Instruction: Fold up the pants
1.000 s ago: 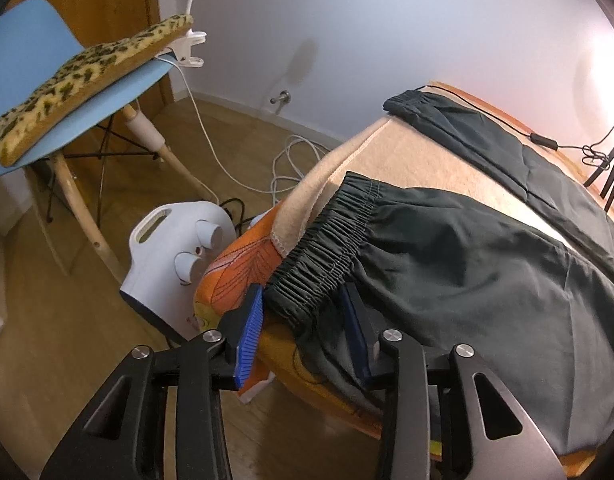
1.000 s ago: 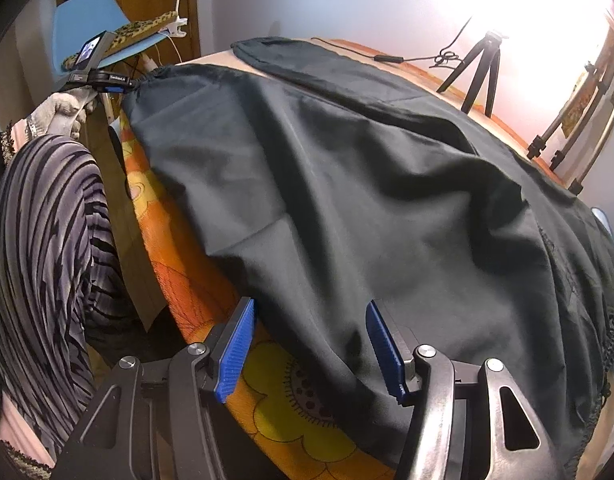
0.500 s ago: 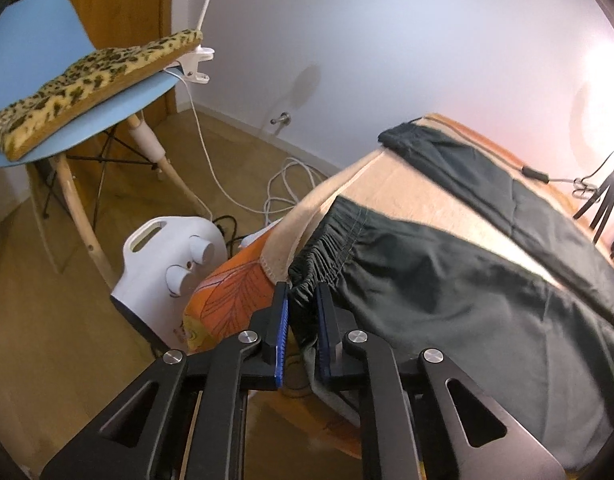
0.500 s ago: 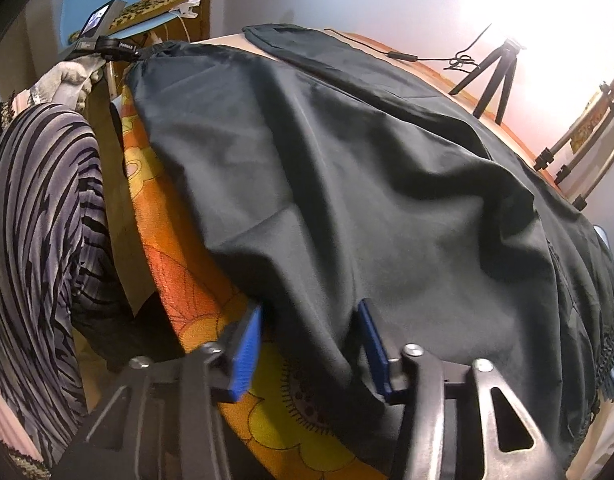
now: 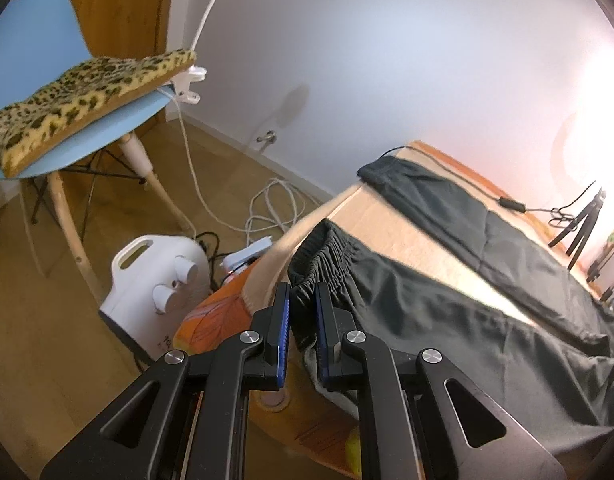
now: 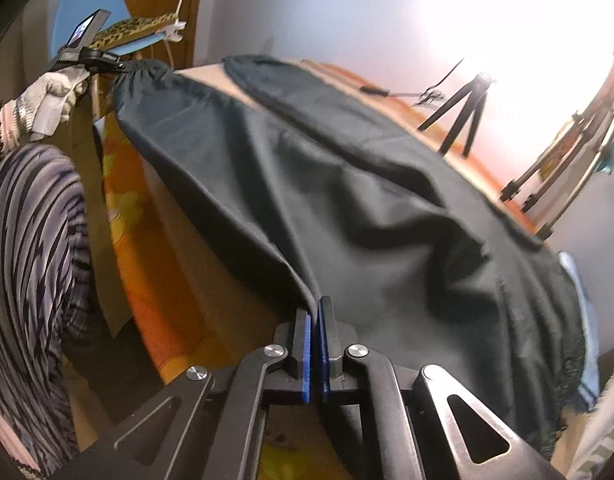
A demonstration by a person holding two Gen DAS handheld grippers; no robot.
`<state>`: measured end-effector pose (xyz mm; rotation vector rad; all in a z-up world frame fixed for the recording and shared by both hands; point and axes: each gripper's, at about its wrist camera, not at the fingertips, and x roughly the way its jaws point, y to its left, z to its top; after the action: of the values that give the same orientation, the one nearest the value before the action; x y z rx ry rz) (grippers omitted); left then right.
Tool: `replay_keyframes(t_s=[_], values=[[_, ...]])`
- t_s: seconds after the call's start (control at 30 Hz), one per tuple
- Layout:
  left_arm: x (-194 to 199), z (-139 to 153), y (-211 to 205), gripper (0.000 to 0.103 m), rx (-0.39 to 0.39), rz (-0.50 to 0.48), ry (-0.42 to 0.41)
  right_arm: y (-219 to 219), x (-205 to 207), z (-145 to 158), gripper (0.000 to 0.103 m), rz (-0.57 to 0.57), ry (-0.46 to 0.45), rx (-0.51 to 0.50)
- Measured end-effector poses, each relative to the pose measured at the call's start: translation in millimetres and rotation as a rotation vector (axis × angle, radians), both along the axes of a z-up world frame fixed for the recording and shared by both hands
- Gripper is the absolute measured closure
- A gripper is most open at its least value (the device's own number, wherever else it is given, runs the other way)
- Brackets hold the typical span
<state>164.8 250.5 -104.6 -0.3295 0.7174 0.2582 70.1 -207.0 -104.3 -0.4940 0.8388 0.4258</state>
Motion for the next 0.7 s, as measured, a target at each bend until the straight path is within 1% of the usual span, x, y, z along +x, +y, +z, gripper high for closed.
replay_keyframes(t_s=[0.23,0.3,0.53,0.6,0.7], values=[[18.0,23.1,-8.1,0.094,-0.009,-0.019,-0.041,-5.6,18.1,37.2,0.103,-0.039,-0.119,-0.015],[26.3,28.7,-11.0,0.095,-0.01,-0.027,-0.04,-6.9,25.5,46.6,0.103,-0.041,-0.149,-0.025],[66.7,56.2,-25.1,0.095,0.045,-0.047,-0.053,-13.7,73.6,83.0,0.103,-0.04,-0.25,-0.085],[83.9,61.0,-29.3,0.095,0.054,-0.055,-0.056,-15.7,90.2,88.5,0.103,-0.038,-0.262,-0.096],[115.8,61.5,-39.0,0.095,0.082,-0.068,-0.038,-18.5,122.5,91.8,0.103,-0.04,-0.267,-0.108]])
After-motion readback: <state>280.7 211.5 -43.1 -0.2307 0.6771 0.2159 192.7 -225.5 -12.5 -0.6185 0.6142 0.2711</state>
